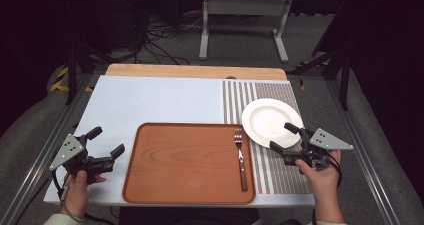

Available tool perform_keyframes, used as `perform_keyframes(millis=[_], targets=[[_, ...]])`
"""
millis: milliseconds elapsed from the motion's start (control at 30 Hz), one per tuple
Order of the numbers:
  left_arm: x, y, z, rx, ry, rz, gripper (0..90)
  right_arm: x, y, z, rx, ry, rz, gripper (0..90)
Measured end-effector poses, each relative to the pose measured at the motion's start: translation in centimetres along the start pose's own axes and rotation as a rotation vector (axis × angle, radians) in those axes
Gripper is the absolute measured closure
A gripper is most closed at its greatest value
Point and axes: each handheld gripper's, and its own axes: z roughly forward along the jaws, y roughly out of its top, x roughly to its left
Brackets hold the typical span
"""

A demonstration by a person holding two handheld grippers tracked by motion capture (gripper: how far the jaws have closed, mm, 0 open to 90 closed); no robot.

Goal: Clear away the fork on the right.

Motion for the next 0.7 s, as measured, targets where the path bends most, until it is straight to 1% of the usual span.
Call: perform_keyframes(millis=[67,100,133,167,200,267,300,400,467,500,533,700], targets=[[0.0,0.0,0.0,0.001,0.000,-0.001,1.3,0.0,-0.3,-0.1,-0.004,-0.005,-0.003,13.5],[0.0,0.0,0.0,-0.001,0.000,-0.001,1.3,0.1,-0.8,-0.3,0.002,-0.016,-0.019,13.5],[0.0,0.0,0.0,-0.001,0.001,-0.001,1.3,0.1,-1.1,-0.4,0.010,-0.026,-0.026,13.5],[0.0,0.0,0.0,-0.001,0.001,-0.001,1.3,0.1,-1.1,-0.4,0.010,-0.026,-0.026,13.5],[0.0,0.0,0.0,0.002,-0.001,0.000,1.3,0.1,-1.8,-0.6,0.024,-0.035,-0.023,13.5],[0.0,0.0,0.0,0.002,-0.002,0.000,1.3,0.0,-2.3,-0.8,0.026,-0.040,-0.013,13.5],[0.0,0.0,0.0,0.002,-0.002,0.000,1.3,0.0,-2.6,-0.9,0.028,-0.043,-0.001,13.5],[0.0,0.0,0.0,-0.002,-0.003,0.001,1.3,-0.2,-3.3,-0.9,0.044,-0.050,0.010,13.6],[0.0,0.0,0.0,-0.002,-0.002,0.000,1.3,-0.2,-3.5,-0.9,0.065,-0.060,0.008,13.8],[0.1,0.0,0.0,-0.001,-0.001,0.001,1.3,-0.2,-3.5,-0.9,0.075,-0.068,-0.008,14.0],[0.1,0.0,0.0,0.002,0.000,0.001,1.3,-0.1,-3.5,-0.9,0.082,-0.073,-0.013,14.1],[0.2,-0.1,0.0,0.000,0.004,-0.004,1.3,-0.1,-3.5,-0.8,0.075,-0.069,-0.017,14.0]])
